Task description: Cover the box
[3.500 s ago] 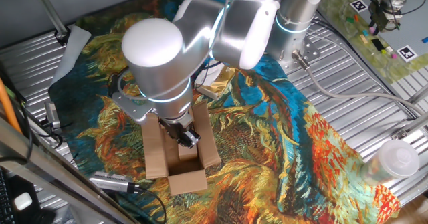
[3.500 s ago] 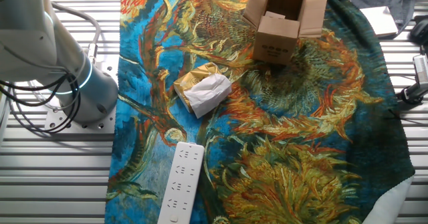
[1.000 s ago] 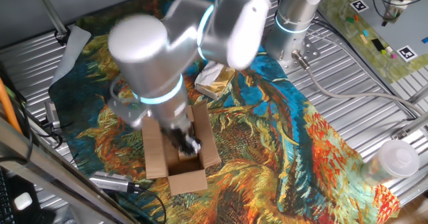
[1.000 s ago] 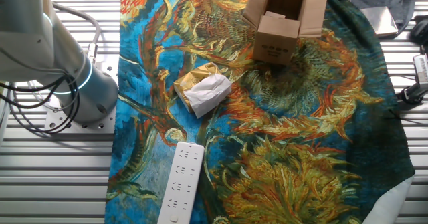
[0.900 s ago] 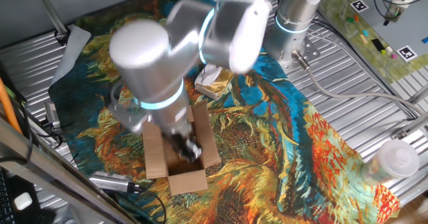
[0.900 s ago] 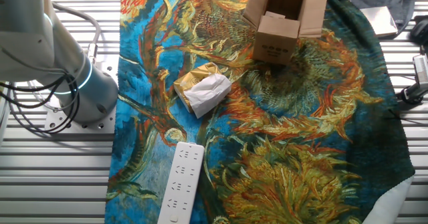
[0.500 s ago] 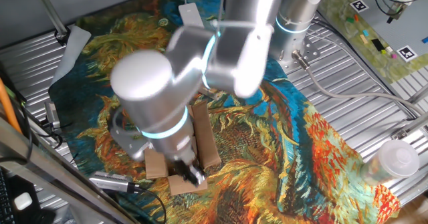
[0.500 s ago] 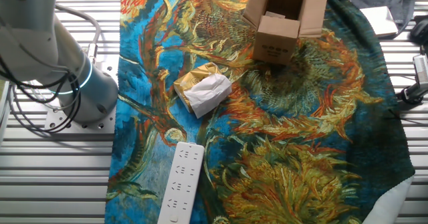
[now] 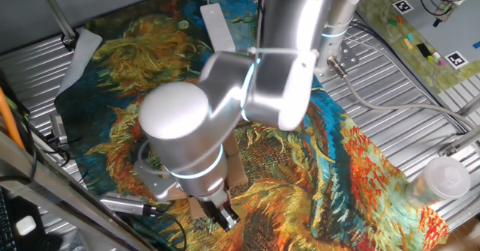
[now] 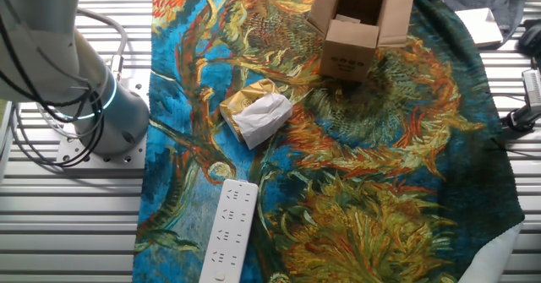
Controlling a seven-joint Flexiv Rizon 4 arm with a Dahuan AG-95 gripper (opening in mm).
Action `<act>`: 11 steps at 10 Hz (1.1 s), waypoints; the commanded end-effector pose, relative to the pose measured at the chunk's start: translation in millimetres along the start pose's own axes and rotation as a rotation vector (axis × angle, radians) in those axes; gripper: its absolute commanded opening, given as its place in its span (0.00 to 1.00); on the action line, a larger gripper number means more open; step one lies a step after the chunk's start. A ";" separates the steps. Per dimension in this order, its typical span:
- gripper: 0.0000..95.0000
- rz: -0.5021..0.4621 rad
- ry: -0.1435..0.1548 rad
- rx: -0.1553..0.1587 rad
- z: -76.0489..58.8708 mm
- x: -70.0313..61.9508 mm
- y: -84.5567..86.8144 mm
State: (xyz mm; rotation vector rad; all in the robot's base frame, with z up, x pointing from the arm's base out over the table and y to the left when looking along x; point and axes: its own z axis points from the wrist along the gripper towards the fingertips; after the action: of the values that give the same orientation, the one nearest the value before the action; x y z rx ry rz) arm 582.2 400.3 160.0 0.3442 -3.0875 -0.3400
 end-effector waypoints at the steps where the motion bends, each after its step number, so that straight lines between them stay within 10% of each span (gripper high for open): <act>1: 0.00 -0.008 -0.001 0.011 1.4 -1.4 1.5; 4: 0.00 -0.053 -0.002 0.055 3.6 -2.0 -0.2; 5: 0.00 -0.103 -0.004 0.117 8.4 -3.3 -3.6; 11: 0.00 -0.168 -0.001 0.182 13.7 1.7 -13.3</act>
State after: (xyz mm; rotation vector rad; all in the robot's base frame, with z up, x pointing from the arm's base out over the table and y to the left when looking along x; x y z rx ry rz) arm 582.8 391.1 143.7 0.6011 -3.1067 -0.0691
